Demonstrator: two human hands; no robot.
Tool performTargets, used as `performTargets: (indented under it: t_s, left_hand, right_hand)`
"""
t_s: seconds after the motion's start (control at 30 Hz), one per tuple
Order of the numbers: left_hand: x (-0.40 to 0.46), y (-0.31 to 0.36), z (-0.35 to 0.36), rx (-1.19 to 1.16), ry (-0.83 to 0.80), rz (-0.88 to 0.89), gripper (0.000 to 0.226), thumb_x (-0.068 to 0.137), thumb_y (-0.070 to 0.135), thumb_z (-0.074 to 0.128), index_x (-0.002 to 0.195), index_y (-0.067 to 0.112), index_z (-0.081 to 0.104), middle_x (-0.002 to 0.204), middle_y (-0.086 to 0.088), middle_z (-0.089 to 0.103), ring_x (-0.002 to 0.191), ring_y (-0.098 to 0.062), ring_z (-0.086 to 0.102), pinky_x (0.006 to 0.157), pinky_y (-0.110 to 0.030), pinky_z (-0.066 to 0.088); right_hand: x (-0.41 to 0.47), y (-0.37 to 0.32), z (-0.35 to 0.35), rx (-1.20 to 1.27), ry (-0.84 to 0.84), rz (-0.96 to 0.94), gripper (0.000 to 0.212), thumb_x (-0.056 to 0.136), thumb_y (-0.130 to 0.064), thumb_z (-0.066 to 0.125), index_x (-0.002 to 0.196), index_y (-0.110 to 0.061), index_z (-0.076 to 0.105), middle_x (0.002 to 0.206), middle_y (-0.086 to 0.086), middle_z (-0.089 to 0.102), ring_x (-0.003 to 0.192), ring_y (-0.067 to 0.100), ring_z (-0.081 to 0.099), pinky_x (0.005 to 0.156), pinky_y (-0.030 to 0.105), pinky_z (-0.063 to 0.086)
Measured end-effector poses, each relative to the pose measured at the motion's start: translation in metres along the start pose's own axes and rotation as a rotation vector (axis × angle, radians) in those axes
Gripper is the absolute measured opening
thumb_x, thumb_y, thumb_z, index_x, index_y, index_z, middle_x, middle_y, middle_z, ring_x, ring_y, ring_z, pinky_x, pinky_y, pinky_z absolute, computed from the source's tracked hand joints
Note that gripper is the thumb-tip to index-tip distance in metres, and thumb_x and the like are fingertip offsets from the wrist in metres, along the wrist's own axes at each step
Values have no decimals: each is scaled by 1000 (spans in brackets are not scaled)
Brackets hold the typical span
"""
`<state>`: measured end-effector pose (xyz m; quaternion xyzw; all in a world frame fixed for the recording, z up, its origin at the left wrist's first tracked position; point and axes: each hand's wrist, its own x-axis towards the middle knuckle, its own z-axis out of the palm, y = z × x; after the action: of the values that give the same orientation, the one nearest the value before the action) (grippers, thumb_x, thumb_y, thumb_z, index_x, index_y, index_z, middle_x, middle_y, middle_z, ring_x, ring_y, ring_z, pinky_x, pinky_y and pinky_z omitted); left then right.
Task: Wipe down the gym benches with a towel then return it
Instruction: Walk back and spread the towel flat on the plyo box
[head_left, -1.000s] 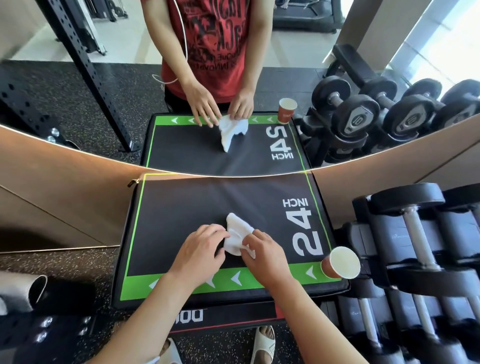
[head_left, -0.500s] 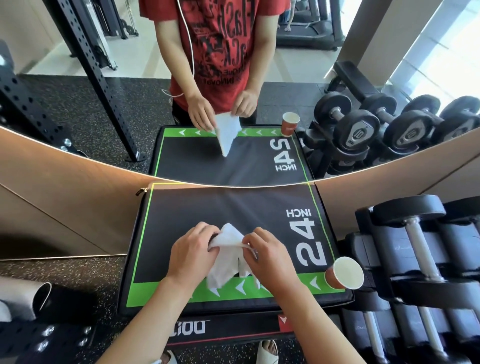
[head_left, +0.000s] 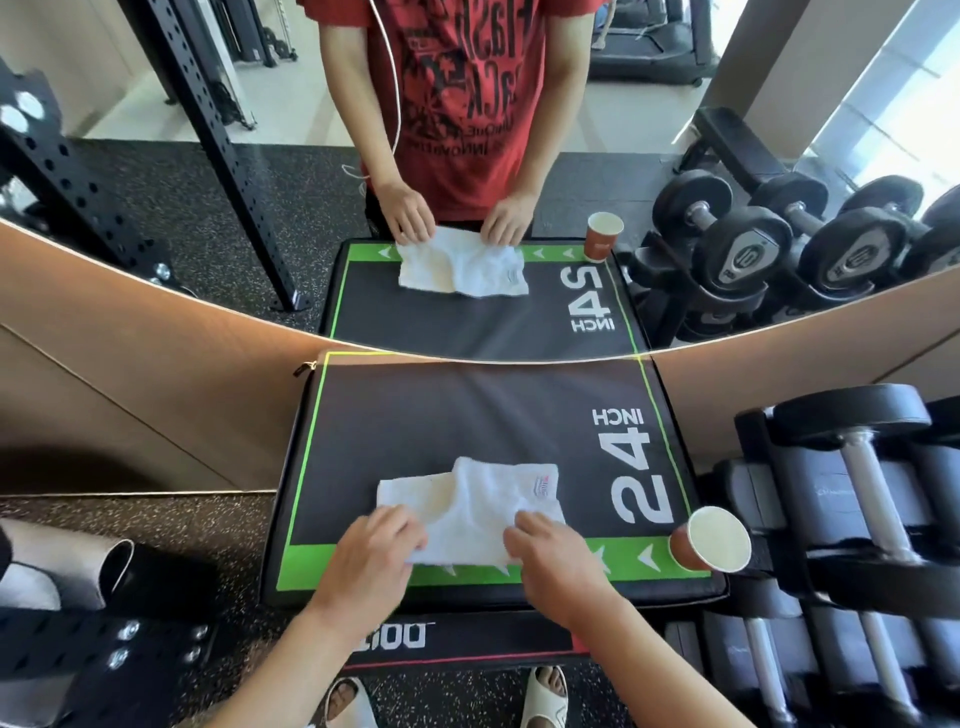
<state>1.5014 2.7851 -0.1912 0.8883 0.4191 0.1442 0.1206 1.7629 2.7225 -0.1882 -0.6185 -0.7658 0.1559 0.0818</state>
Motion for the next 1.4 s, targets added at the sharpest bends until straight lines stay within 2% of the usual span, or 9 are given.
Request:
performTargets:
  t_s: [0.1,0.23,0.37,0.5,0.7,0.93,1.1,1.23,1.4]
  left_hand:
    - [-23,1,20,-46,-172,-65,36,64,3,77,87,28,64,93,16,51,89,-11,57,74,-25,48]
    - [-22,-1,23,-95,-158,-66,12,83,38,66,92,31,63,94,20,46,90,-7,51,78,-24,45]
    - [-4,-9,17,-101,-81,-100,14,91,25,63,104,23,68,106,14,57,98,-15,57,80,-32,50]
    - [11,-15,19,-13,-227,-174,40,97,29,57,137,25,56,133,10,51,122,-16,50,96,-34,47]
    - [11,-36,22,32,-285,-237,49,98,45,58,145,36,46,148,13,39,140,-13,40,113,-37,34]
    - [21,-30,18,19,-307,-279,52,101,37,57,151,32,43,156,11,33,148,-12,31,123,-48,25]
    - [-1,-38,13,55,-295,-138,49,102,34,55,150,36,44,160,13,31,151,-10,28,124,-40,22]
    - [-18,-48,16,37,-362,-172,56,108,39,41,160,45,21,169,23,3,156,1,-2,128,-44,11]
    - [-8,-49,14,78,-391,-210,60,107,44,43,160,48,15,170,23,-2,157,0,-6,128,-48,8]
  right_hand:
    - [-11,5,19,80,-95,116,31,65,2,45,89,-13,55,94,1,50,87,30,53,60,40,37]
    - [-9,3,18,209,-52,166,31,67,-7,49,92,-20,62,93,-9,50,88,19,53,66,35,47]
    - [7,1,10,193,93,230,31,78,-3,56,105,-14,67,105,-3,57,97,24,54,79,35,50]
    - [16,3,13,93,76,291,32,84,-2,58,114,-8,67,118,9,58,109,34,53,88,45,49]
    - [5,22,18,124,65,431,39,76,1,56,114,-8,61,128,11,52,108,33,48,95,42,46]
    - [22,26,12,17,6,423,43,76,0,52,116,-13,58,121,2,48,107,28,46,75,37,50]
    - [4,21,25,-70,81,348,54,75,-4,62,128,-12,61,142,8,53,126,32,53,91,43,51]
    - [-14,25,45,-53,-11,348,72,94,-16,43,162,-17,23,172,1,11,159,20,7,124,47,24]
    - [15,43,37,-74,-65,321,74,97,-19,34,165,-20,4,171,-4,-13,156,13,-16,129,46,6]
